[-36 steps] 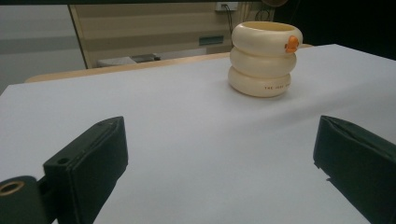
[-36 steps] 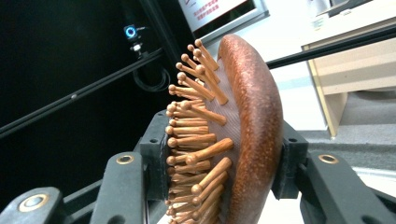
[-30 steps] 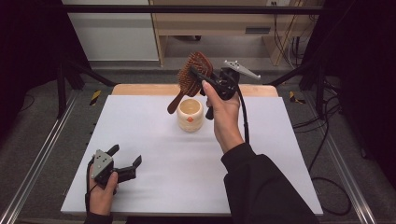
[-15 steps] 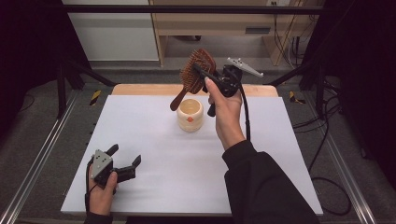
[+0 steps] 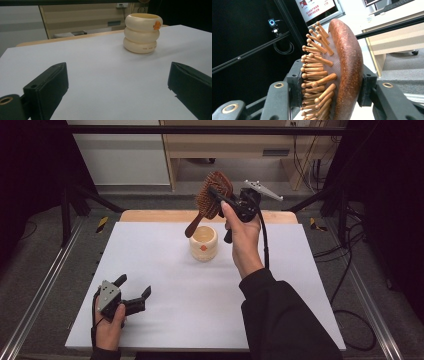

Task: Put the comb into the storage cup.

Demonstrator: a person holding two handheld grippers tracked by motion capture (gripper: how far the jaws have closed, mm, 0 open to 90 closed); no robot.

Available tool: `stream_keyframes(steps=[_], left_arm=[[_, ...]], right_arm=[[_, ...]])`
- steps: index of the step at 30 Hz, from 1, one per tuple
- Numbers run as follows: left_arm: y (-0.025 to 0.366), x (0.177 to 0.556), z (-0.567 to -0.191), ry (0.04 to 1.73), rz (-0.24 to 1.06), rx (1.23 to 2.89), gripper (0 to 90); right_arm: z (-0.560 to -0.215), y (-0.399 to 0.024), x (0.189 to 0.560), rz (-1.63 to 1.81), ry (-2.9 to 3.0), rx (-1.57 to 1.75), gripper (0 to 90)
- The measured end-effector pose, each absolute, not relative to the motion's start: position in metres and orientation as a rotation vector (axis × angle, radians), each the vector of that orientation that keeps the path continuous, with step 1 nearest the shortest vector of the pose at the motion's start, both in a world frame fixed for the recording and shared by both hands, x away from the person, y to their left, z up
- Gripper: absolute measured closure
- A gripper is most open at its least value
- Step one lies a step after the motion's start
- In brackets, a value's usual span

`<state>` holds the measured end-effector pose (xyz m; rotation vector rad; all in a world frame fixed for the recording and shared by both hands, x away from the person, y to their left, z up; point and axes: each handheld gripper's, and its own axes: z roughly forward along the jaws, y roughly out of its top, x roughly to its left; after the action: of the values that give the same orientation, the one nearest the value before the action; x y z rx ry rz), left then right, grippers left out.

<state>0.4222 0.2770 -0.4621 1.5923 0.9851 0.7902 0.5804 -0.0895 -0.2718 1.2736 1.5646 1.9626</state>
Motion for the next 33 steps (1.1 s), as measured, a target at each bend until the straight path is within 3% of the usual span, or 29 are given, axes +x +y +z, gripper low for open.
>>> stream_keyframes(steps=[33], left_arm=[[0.2794,0.4224,-0.4618,0.991,0.807,1.572,3.1]], right_arm=[[-0.2735,-0.0976,0.5893,1.916,1.553,1.29,50.7]])
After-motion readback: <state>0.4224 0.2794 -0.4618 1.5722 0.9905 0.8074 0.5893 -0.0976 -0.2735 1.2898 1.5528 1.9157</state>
